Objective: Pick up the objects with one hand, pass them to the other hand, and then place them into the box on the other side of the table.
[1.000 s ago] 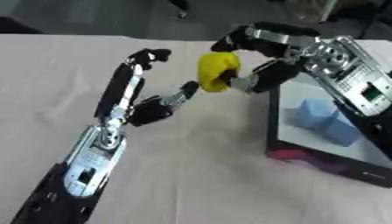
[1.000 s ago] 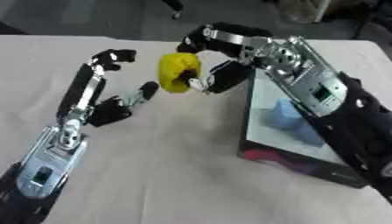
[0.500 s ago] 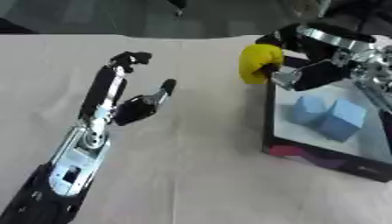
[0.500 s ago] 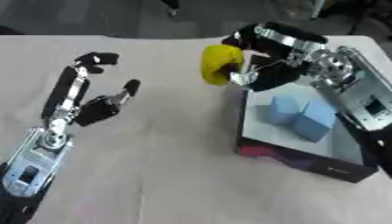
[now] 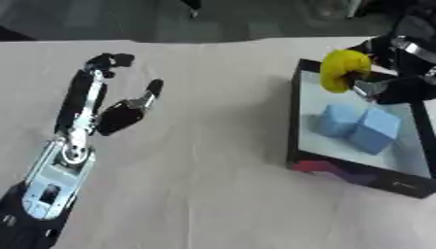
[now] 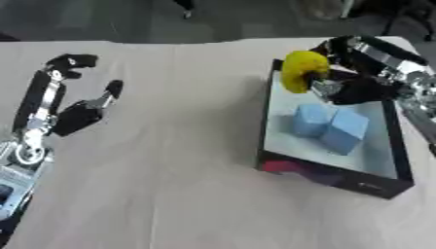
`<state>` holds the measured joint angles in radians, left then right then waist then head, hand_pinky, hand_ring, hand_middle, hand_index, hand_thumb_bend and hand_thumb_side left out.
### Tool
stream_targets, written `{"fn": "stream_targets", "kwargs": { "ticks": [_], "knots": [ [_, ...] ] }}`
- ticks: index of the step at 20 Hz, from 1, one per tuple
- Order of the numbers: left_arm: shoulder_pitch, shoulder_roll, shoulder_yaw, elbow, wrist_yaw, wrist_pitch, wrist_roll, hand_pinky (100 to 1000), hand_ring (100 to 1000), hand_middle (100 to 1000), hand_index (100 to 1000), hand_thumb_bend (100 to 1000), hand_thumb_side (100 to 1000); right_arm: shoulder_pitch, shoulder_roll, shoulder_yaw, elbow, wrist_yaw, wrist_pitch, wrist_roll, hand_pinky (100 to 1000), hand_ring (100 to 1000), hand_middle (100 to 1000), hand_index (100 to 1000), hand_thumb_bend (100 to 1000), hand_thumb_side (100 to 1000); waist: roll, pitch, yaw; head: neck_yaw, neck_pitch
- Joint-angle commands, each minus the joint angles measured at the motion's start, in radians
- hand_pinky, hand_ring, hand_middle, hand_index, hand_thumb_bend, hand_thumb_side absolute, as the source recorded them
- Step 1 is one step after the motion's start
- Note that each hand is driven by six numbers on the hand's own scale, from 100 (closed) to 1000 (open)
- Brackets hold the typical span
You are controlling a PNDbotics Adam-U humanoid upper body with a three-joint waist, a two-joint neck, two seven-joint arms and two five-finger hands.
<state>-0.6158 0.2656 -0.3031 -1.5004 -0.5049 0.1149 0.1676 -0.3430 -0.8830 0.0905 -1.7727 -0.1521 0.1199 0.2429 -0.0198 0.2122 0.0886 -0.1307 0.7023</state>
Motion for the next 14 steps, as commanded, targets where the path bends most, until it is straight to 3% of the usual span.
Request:
{"fn": "stream_targets", "kwargs": {
  "ticks": [1, 4, 8, 9, 11, 14],
  "knots": [
    [-0.008, 0.034, 0.023, -0.028, 0.013, 0.004, 0.018, 789, 817, 693, 804, 469, 620, 0.014, -0.050, -0.039, 0.022, 0.035, -0.020, -0.025, 924, 938, 536, 642, 100, 100, 0.014, -0.021, -0.001, -0.009, -0.001],
    [-0.004, 0.042, 0.032, -0.031, 0.023, 0.009, 0.031, 788, 817, 692, 803, 466, 624, 0.033, -0.045, -0.051, 0.059, 0.066, -0.030, -0.050, 926, 950, 571, 676, 100, 104, 0.017, -0.020, -0.001, -0.020, -0.003],
    [-0.001, 0.043, 0.035, -0.031, 0.029, 0.011, 0.037, 788, 817, 692, 801, 465, 623, 0.040, -0.036, -0.057, 0.107, 0.093, -0.043, -0.065, 937, 996, 694, 769, 100, 174, 0.021, -0.018, 0.001, -0.029, -0.007],
    [-0.001, 0.043, 0.035, -0.031, 0.029, 0.011, 0.038, 788, 817, 692, 801, 466, 623, 0.041, -0.036, -0.059, 0.115, 0.100, -0.047, -0.068, 948, 1000, 772, 817, 125, 218, 0.021, -0.018, 0.001, -0.029, -0.008],
    [-0.001, 0.043, 0.036, -0.032, 0.029, 0.011, 0.039, 787, 816, 692, 801, 464, 625, 0.045, -0.036, -0.063, 0.126, 0.122, -0.059, -0.074, 971, 1000, 922, 922, 257, 401, 0.022, -0.018, 0.001, -0.029, -0.010],
    [0.001, 0.045, 0.039, -0.032, 0.030, 0.011, 0.043, 787, 816, 691, 801, 468, 625, 0.057, -0.033, -0.069, 0.140, 0.162, -0.076, -0.081, 994, 1000, 1000, 991, 318, 545, 0.023, -0.017, 0.000, -0.025, -0.010]
  ]
}}
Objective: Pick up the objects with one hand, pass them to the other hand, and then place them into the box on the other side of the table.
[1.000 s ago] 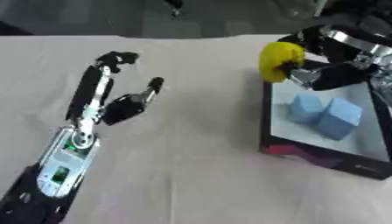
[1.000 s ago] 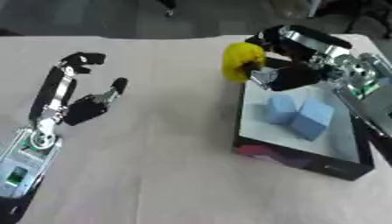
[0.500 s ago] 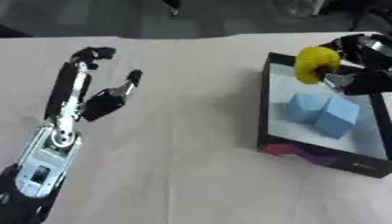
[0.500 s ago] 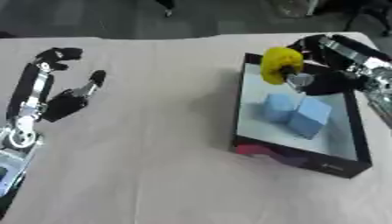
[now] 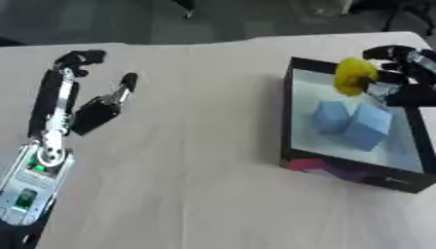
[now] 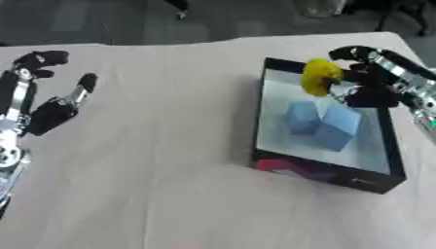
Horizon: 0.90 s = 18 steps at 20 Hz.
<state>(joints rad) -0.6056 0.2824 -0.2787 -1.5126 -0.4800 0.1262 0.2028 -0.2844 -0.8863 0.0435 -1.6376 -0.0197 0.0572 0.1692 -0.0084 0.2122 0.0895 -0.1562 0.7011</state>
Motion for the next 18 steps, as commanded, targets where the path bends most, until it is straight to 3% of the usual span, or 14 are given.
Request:
{"fn": "stream_targets", "kwargs": {
  "ticks": [1, 9, 11, 13, 15, 18],
  "knots": [
    [-0.008, 0.028, 0.015, -0.020, 0.006, 0.000, 0.009, 787, 816, 691, 800, 468, 625, 0.002, -0.028, -0.025, 0.009, 0.037, -0.016, -0.011, 999, 1000, 1000, 1000, 318, 579, 0.011, -0.017, -0.001, 0.001, -0.008],
    [-0.004, 0.031, 0.019, -0.020, 0.010, 0.001, 0.018, 786, 816, 690, 800, 469, 625, 0.031, -0.017, -0.053, 0.008, 0.019, -0.018, -0.064, 1000, 1000, 1000, 1000, 301, 586, 0.014, -0.017, -0.005, 0.007, -0.004],
    [-0.002, 0.031, 0.021, -0.021, 0.011, 0.002, 0.020, 784, 815, 688, 798, 468, 623, 0.036, -0.014, -0.057, -0.003, 0.003, -0.016, -0.072, 1000, 1000, 1000, 1000, 252, 590, 0.014, -0.016, -0.006, 0.008, -0.002],
    [0.000, 0.033, 0.027, -0.024, 0.013, 0.002, 0.027, 781, 813, 685, 797, 467, 621, 0.042, -0.008, -0.068, -0.020, -0.038, -0.010, -0.089, 1000, 1000, 1000, 1000, 117, 607, 0.015, -0.016, -0.006, 0.010, -0.001],
    [0.002, 0.034, 0.037, -0.028, 0.017, 0.005, 0.036, 774, 809, 688, 797, 450, 632, 0.047, -0.002, -0.081, -0.043, -0.092, -0.005, -0.109, 1000, 1000, 1000, 1000, 100, 716, 0.016, -0.016, -0.005, 0.015, 0.000],
    [0.015, 0.033, 0.072, -0.032, 0.024, 0.021, 0.056, 776, 811, 708, 804, 409, 645, 0.056, 0.017, -0.107, -0.080, -0.212, -0.004, -0.138, 1000, 1000, 1000, 1000, 100, 748, 0.015, -0.015, -0.005, 0.037, 0.000]
  ]
}}
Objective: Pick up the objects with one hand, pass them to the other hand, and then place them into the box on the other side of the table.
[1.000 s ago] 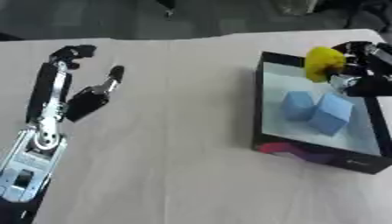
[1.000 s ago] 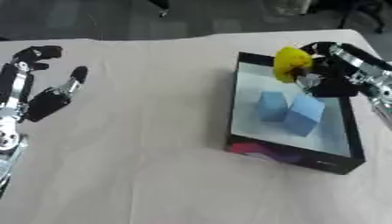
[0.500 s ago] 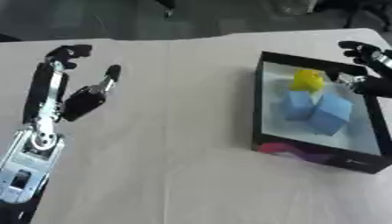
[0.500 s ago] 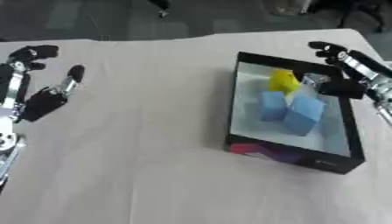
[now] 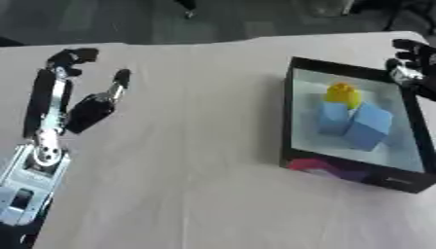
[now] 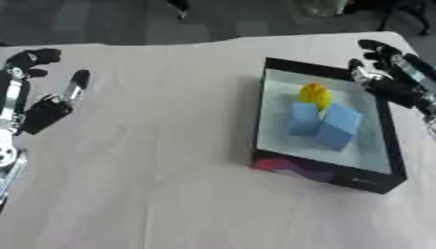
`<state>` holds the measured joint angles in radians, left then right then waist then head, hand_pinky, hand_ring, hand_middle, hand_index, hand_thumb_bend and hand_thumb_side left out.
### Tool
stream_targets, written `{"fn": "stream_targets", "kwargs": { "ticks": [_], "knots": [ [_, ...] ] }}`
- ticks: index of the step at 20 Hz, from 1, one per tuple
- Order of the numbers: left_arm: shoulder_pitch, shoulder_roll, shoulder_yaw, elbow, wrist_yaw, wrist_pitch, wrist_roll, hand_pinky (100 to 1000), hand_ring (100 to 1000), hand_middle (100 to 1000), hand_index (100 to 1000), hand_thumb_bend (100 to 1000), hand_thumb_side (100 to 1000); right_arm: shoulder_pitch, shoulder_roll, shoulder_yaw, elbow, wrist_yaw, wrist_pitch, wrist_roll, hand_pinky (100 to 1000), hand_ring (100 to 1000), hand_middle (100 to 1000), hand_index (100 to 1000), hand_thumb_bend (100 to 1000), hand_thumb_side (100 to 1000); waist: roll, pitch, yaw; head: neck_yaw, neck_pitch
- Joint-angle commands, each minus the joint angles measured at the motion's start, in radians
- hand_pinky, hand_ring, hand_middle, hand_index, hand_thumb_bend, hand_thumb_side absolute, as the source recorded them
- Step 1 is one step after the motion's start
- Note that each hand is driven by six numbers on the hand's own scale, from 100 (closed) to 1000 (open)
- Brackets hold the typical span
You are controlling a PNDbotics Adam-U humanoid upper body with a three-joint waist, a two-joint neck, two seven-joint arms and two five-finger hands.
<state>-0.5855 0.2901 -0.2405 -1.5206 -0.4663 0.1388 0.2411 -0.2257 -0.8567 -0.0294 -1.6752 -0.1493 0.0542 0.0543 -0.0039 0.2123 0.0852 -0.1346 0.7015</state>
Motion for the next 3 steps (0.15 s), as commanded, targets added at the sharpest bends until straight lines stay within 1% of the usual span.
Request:
{"fn": "stream_targets", "kwargs": {
  "ticks": [1, 2, 3],
  "knots": [
    [0.001, 0.025, 0.051, -0.028, 0.014, 0.013, 0.031, 776, 812, 712, 804, 396, 650, 0.001, -0.005, -0.044, -0.057, -0.128, -0.008, -0.034, 1000, 1000, 1000, 1000, 100, 740, 0.011, -0.016, -0.001, 0.026, 0.001],
    [0.006, 0.028, 0.068, -0.032, 0.020, 0.017, 0.046, 776, 813, 717, 807, 375, 663, 0.005, 0.003, -0.055, -0.073, -0.174, -0.017, -0.045, 1000, 1000, 1000, 1000, 100, 686, 0.010, -0.016, 0.000, 0.037, 0.000],
    [0.011, 0.030, 0.083, -0.035, 0.028, 0.021, 0.060, 776, 814, 721, 810, 333, 691, 0.010, 0.011, -0.066, -0.088, -0.217, -0.026, -0.056, 1000, 1000, 1000, 1000, 100, 609, 0.010, -0.016, 0.000, 0.046, -0.002]
  ]
}}
